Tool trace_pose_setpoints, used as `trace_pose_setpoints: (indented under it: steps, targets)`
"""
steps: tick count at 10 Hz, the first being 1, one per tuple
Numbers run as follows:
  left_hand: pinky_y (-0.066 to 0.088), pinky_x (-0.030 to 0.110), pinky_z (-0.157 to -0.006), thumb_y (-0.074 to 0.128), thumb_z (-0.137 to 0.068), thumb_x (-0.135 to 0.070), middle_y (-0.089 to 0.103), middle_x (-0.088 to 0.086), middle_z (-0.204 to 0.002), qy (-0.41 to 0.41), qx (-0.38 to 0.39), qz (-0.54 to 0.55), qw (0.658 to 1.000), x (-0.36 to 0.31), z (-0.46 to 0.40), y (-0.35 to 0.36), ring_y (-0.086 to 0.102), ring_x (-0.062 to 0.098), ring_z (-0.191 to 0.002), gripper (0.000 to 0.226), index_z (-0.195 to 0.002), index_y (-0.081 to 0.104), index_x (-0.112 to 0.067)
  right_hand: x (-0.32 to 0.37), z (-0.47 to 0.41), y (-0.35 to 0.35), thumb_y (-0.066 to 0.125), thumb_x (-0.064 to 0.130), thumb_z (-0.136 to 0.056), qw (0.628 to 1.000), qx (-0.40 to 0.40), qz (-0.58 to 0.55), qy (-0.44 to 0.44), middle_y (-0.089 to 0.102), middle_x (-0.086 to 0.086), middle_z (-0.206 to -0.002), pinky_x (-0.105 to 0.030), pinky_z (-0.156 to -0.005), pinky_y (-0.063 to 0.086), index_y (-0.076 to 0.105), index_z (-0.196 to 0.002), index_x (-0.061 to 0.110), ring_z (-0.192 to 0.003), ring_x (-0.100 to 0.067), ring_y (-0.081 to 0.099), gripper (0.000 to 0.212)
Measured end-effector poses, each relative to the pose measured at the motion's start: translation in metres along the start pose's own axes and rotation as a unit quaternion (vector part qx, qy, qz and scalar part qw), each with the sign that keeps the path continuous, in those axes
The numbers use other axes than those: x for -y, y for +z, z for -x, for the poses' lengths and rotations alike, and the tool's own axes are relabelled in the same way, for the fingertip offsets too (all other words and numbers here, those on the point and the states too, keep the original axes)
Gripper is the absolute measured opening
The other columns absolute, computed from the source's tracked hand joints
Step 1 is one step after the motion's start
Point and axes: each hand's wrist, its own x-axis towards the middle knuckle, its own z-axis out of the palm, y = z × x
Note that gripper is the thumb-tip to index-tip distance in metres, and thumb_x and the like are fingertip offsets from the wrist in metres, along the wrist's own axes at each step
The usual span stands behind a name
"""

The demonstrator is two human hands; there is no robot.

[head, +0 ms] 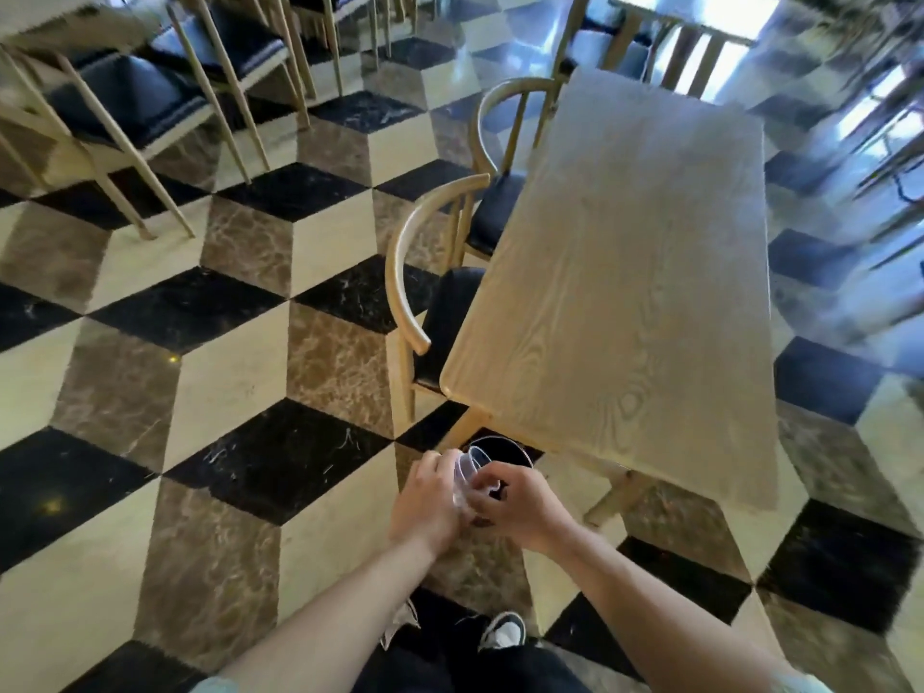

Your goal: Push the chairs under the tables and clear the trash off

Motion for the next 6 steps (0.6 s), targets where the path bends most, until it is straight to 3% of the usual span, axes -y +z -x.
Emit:
trace_pose_setpoints:
  steps: [1, 2, 3, 4, 5, 6]
  targets:
    - [0.045, 0.037, -0.105, 0.081, -0.081, -0.046, 0.044, 0.005, -0.150, -0.001, 0.105, -0.057, 0.993, -0.007, -0.002, 0.003, 0.044, 0.026, -0.139, 0.098, -0.159, 0.028, -0.019, -0.021, 0.001, -0.001, 0.075, 0.031, -0.090, 0.999, -0.041, 0.005, 0.034, 0.069, 0.013, -0.082, -0.015, -0.066, 0.047, 0.073, -0.086, 0.025, -0.077, -0.001, 0.064, 0.007]
    - [0.044, 0.039, -0.109, 0.082, -0.077, -0.052, 0.034, 0.004, -0.161, -0.059, 0.133, -0.079, 0.986, -0.004, -0.002, 0.002, 0.037, 0.025, -0.146, 0.115, -0.163, 0.011, -0.024, -0.038, -0.001, -0.010, 0.074, 0.030, -0.090, 0.994, -0.082, 0.014, 0.070, 0.073, 0.009, -0.091, -0.027, -0.077, 0.055, 0.074, -0.089, 0.027, -0.085, -0.011, 0.068, 0.003]
    - [0.046, 0.038, -0.108, 0.076, -0.085, -0.049, 0.033, 0.003, -0.162, -0.073, 0.109, -0.091, 0.987, 0.005, -0.006, -0.004, 0.040, 0.025, -0.146, 0.102, -0.163, 0.015, -0.026, -0.058, -0.014, -0.021, 0.072, 0.027, -0.091, 0.994, -0.079, 0.022, 0.076, 0.071, 0.006, -0.117, -0.024, -0.090, 0.048, 0.072, -0.120, 0.021, -0.110, -0.016, 0.065, 0.030]
    - [0.050, 0.041, -0.103, 0.069, -0.090, -0.045, 0.046, 0.006, -0.152, -0.083, 0.089, -0.090, 0.988, 0.010, -0.009, -0.011, 0.049, 0.026, -0.135, 0.082, -0.157, 0.029, -0.022, -0.074, -0.017, -0.033, 0.070, 0.023, -0.091, 0.990, -0.084, 0.019, 0.113, 0.062, 0.004, -0.136, -0.027, -0.103, 0.043, 0.061, -0.138, 0.020, -0.126, -0.018, 0.057, 0.048]
    - [0.050, 0.041, -0.102, 0.062, -0.096, -0.037, 0.049, 0.006, -0.148, -0.082, 0.087, -0.097, 0.988, 0.005, -0.007, -0.012, 0.052, 0.027, -0.132, 0.063, -0.151, 0.039, -0.017, -0.094, -0.003, -0.039, 0.068, 0.020, -0.091, 0.983, -0.117, -0.018, 0.140, 0.063, 0.002, -0.135, -0.032, -0.103, 0.047, 0.065, -0.131, 0.022, -0.121, -0.018, 0.059, 0.041]
    - [0.047, 0.042, -0.106, 0.056, -0.100, -0.034, 0.046, 0.007, -0.151, -0.054, 0.100, -0.082, 0.990, -0.022, -0.016, -0.020, 0.049, 0.027, -0.136, 0.058, -0.151, 0.039, -0.015, -0.100, 0.013, -0.063, 0.066, 0.018, -0.092, 0.979, -0.137, -0.042, 0.147, 0.069, 0.001, -0.121, -0.032, -0.089, 0.055, 0.071, -0.119, 0.019, -0.103, -0.015, 0.064, 0.028]
